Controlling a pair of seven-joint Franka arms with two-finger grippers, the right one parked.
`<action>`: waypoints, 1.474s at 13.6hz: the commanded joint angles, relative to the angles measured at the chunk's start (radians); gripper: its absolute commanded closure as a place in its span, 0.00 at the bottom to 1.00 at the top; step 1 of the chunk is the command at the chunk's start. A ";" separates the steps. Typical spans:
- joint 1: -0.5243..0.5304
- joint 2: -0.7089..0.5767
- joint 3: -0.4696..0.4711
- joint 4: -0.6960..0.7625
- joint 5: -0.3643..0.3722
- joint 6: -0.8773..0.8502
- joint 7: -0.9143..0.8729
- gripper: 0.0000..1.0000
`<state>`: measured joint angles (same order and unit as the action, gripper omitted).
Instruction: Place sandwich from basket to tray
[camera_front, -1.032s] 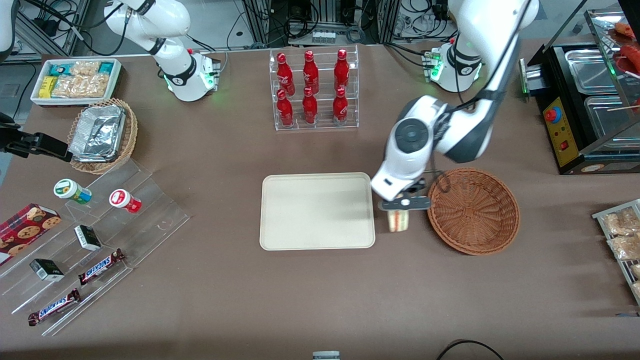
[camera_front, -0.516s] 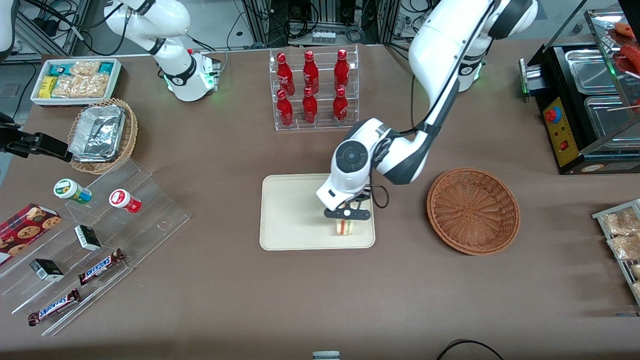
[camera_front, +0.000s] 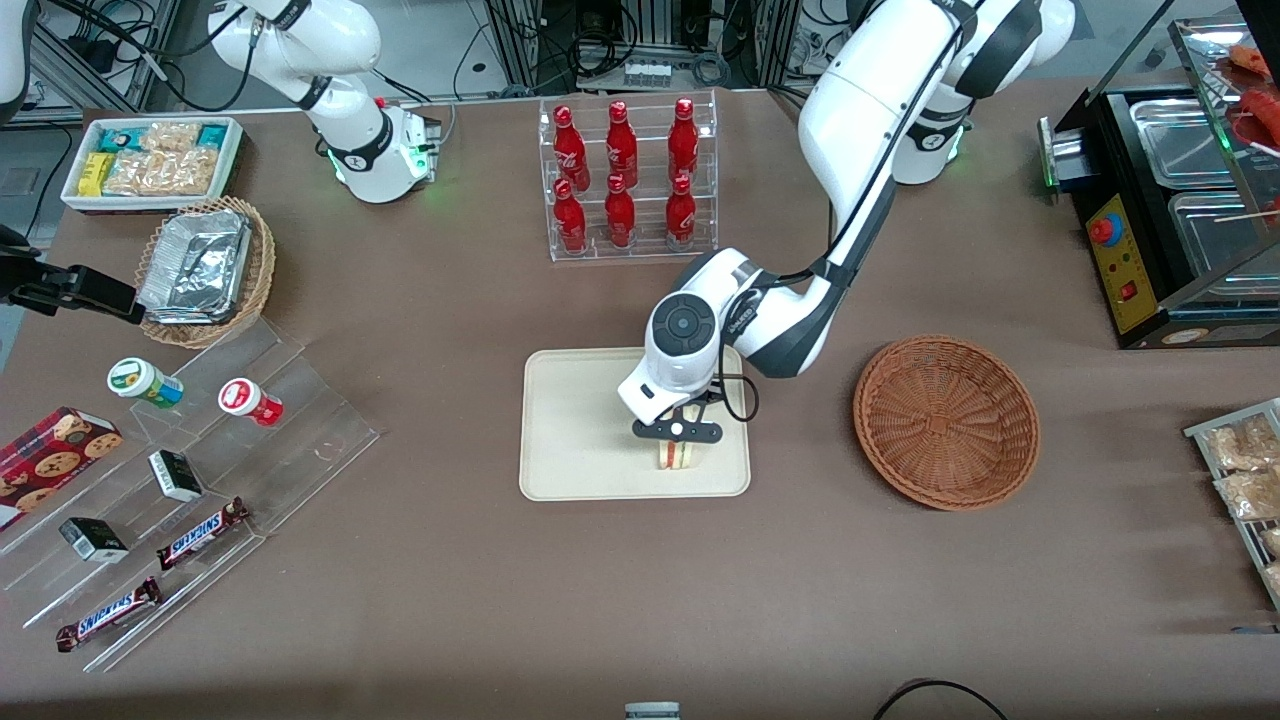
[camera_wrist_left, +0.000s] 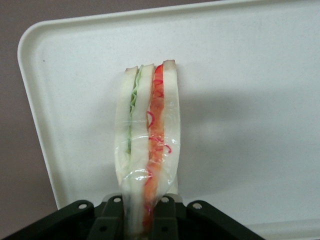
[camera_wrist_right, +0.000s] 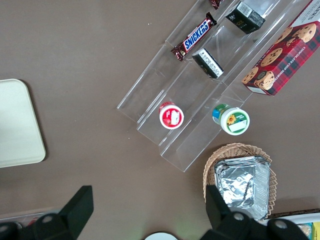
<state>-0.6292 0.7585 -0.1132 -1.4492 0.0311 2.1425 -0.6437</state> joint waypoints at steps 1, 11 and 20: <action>-0.014 0.025 0.007 0.040 -0.008 -0.023 -0.008 0.37; -0.012 -0.007 0.017 0.049 0.000 -0.029 -0.010 0.00; 0.262 -0.134 0.015 0.033 -0.014 -0.172 0.152 0.00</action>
<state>-0.4297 0.6751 -0.0869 -1.4007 0.0308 2.0354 -0.5493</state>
